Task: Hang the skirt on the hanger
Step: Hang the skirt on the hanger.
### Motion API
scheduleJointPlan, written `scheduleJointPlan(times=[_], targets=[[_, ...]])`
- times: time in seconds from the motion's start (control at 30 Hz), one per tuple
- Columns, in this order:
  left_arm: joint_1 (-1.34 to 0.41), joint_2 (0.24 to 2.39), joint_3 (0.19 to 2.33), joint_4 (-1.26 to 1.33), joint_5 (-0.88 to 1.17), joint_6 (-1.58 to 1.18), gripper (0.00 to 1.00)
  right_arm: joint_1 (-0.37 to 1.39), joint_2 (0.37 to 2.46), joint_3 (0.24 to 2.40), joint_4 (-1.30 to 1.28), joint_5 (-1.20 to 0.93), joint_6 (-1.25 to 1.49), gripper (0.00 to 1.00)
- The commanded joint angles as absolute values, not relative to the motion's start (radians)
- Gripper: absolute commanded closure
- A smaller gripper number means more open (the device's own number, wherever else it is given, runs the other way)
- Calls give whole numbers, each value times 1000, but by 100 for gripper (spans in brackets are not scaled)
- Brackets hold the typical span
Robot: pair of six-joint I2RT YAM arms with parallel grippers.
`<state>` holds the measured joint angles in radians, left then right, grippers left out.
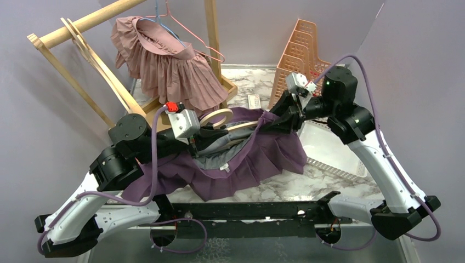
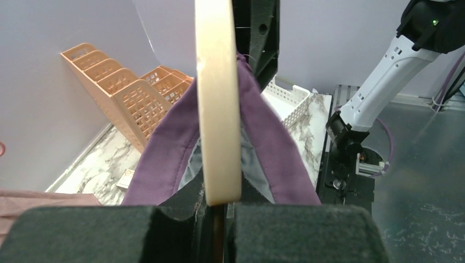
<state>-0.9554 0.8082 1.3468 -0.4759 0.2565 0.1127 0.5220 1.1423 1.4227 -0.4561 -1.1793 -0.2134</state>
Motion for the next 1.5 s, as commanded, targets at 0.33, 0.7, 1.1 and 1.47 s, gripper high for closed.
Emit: scheduleJointPlan(times=[0.33,0.7,1.1,1.47], targets=[[-949,795,1407,-288,186,104,80,529,1084,1393,-351,-1047,-57,99],[-950,834,1422,-249,229,124,100,529,1113,1429,-467,-1145,-167,99],[-950,853,1447,-191,248,88,100,564,1169,1428,-586,-1186,-324,61],[-950,810,1458,-271,55,121,71,574,1080,1395,-337,-936,-117,99]])
